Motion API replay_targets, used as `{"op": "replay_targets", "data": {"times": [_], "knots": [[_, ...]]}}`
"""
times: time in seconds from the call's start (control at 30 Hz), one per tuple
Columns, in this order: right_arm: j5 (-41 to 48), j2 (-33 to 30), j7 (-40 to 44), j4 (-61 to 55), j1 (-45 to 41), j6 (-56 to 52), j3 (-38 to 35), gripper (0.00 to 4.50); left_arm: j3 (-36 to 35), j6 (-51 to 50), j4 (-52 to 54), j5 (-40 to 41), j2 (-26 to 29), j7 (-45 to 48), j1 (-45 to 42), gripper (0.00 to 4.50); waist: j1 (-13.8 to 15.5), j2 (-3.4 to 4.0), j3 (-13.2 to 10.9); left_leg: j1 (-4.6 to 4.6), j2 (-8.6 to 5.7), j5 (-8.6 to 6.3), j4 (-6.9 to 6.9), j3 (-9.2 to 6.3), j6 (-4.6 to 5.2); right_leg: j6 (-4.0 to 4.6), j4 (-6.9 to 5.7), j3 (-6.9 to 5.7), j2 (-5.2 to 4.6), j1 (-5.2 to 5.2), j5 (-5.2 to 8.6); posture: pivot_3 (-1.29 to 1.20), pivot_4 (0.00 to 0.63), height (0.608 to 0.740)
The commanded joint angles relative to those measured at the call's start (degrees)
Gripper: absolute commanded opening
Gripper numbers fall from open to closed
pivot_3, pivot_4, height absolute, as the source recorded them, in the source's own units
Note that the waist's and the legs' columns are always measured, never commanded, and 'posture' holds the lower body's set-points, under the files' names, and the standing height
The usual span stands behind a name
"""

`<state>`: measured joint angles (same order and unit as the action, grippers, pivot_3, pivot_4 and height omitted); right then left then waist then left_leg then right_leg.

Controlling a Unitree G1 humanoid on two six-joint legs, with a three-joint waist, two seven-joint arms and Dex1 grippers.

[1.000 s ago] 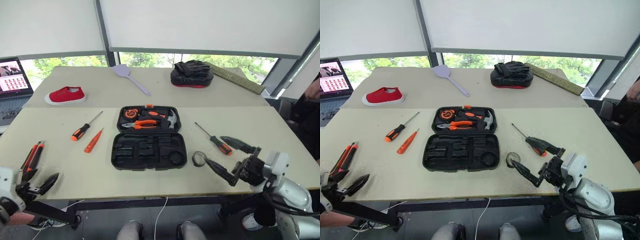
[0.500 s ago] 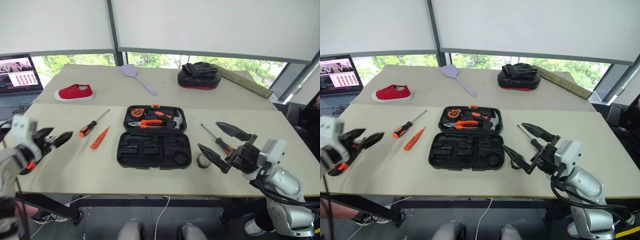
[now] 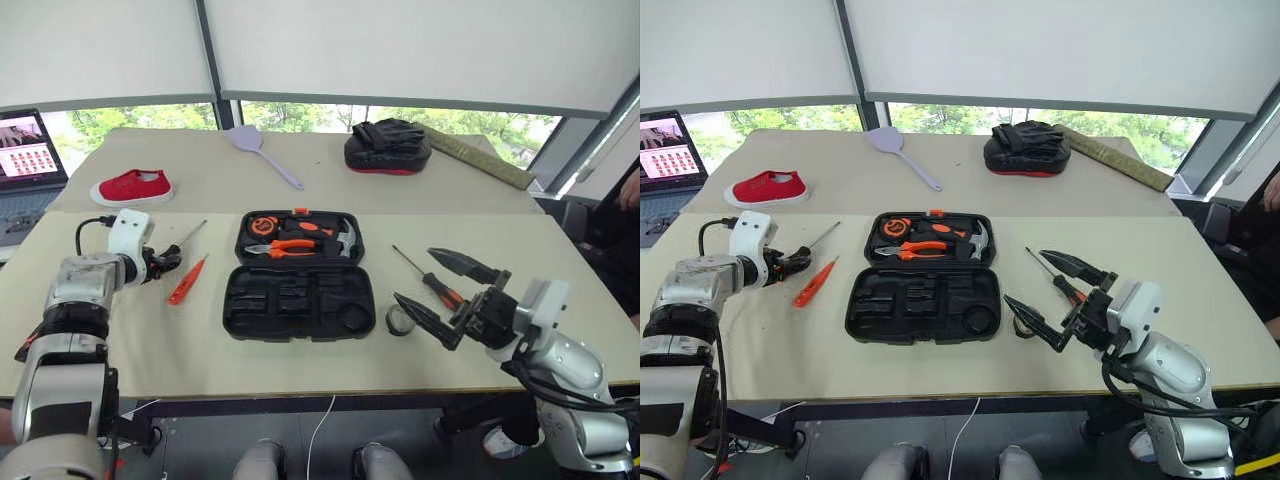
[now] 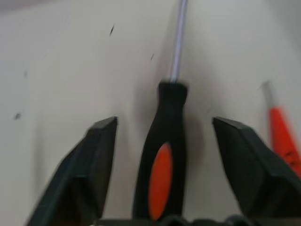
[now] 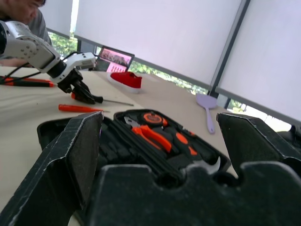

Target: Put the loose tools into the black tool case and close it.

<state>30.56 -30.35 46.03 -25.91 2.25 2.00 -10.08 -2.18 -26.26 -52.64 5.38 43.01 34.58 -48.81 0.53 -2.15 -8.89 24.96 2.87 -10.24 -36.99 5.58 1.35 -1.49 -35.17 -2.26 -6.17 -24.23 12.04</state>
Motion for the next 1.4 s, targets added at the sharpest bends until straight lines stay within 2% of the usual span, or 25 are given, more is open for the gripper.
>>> {"op": "replay_targets", "data": {"times": [0.03, 0.1, 0.23, 0.3, 0.4, 0.5, 0.57, 0.67, 0.8, 1.4], "knots": [[0.9, -0.42, -0.25, -2.9, 1.51, 0.99, -2.5, 4.5, -1.21, 0.91, -1.98, -0.7, 0.9, -0.07, -0.15, 1.59, -0.05, 0.0, 0.0, -0.01, 0.0, 0.0, 0.0, 0.0, 0.0, -0.02, -0.01, 0.01, 0.0, 0.01, 0.01, 0.0, 0.15, 0.74], [0.79, -0.41, -0.26, -2.8, 1.92, 1.17, -2.82, 4.5, -3.37, 5.64, -2.08, 0.84, 0.53, 0.21, -0.12, 0.92, -0.22, 0.0, 0.0, -0.02, 0.03, 0.0, -0.02, -0.01, 0.0, -0.03, -0.02, 0.01, 0.0, 0.0, 0.02, 0.0, 0.15, 0.74], [0.76, -1.36, 0.93, -1.74, 1.87, 1.47, -4.01, 4.5, -8.05, 22.35, 0.92, 5.05, -0.19, 6.14, -0.74, 0.91, 0.03, -0.1, -0.06, -0.01, 0.06, 0.01, -0.05, -0.04, -0.02, 0.06, -0.06, -0.01, 0.0, -0.03, -0.04, 0.0, 0.15, 0.74], [1.11, -3.7, 3.66, -0.42, 1.71, 1.15, -4.93, 4.5, -6.5, 26.84, 6.74, 6.45, -0.34, 15.54, 0.27, 0.91, 0.24, -0.14, -0.08, 0.07, 0.07, 0.01, -0.13, -0.04, -0.03, 0.1, -0.04, -0.02, -0.01, -0.05, -0.06, 0.0, 0.15, 0.74], [3.1, -7.06, 6.53, 3.28, -0.87, -0.38, -6.76, 4.5, -0.48, 33.9, 18.44, 7.01, -1.13, 30.14, 4.08, 0.91, 0.57, -0.13, -0.07, 0.19, -0.02, 0.0, -0.26, -0.01, -0.01, 0.07, 0.03, -0.04, -0.16, -0.02, -0.08, 0.0, 0.15, 0.74], [3.95, -9.3, 8.83, 6.28, -3.3, -1.53, -6.74, 4.5, 5.2, 36.66, 24.48, 4.23, -0.9, 36.9, 5.89, 0.91, 0.57, -0.1, -0.06, 0.19, -0.06, -0.05, -0.32, 0.1, 0.08, 0.04, 0.08, 0.01, -0.28, 0.03, -0.1, 0.0, 0.15, 0.74], [3.7, -10.22, 10.33, 8.21, -4.83, -1.76, -6.17, 4.5, 8.85, 39.79, 25.62, 0.11, -0.92, 37.54, 5.29, 0.91, 0.46, -0.11, -0.06, 0.19, -0.01, -0.05, -0.4, 0.08, 0.08, 0.05, 0.02, 0.0, -0.15, 0.01, -0.1, 0.0, 0.15, 0.74], [3.54, -11.97, 12.58, 10.93, -6.45, -4.48, -4.8, 4.5, 13.2, 37.41, 25.72, -4.82, -3.37, 35.04, 2.81, 0.91, 0.24, -0.11, -0.06, 0.19, 0.03, -0.04, -0.42, 0.01, 0.09, 0.05, -0.09, 0.01, -0.02, -0.01, -0.09, 0.0, 0.15, 0.74], [3.1, -12.1, 13.69, 11.74, -8.39, -5.7, -3.34, 4.5, 16.3, 41.18, 19.55, -10.84, -4.38, 31.88, 0.93, 0.91, 0.16, -0.11, -0.07, 0.26, 0.03, -0.08, -0.69, -0.08, 0.15, 0.01, -0.25, 0.0, -0.01, -0.01, -0.06, 0.0, 0.15, 0.74], [1.97, -10.49, 12.22, 9.88, -7.38, -5.93, -2.67, 4.5, 18.4, 44.18, 15.87, -15.2, -7.42, 29.62, -0.04, 0.91, 0.48, -0.11, -0.07, 0.33, 0.0, -0.14, -0.86, -0.09, 0.24, -0.06, -0.42, 0.02, -0.07, -0.04, -0.02, 0.0, 0.15, 0.74]]}}
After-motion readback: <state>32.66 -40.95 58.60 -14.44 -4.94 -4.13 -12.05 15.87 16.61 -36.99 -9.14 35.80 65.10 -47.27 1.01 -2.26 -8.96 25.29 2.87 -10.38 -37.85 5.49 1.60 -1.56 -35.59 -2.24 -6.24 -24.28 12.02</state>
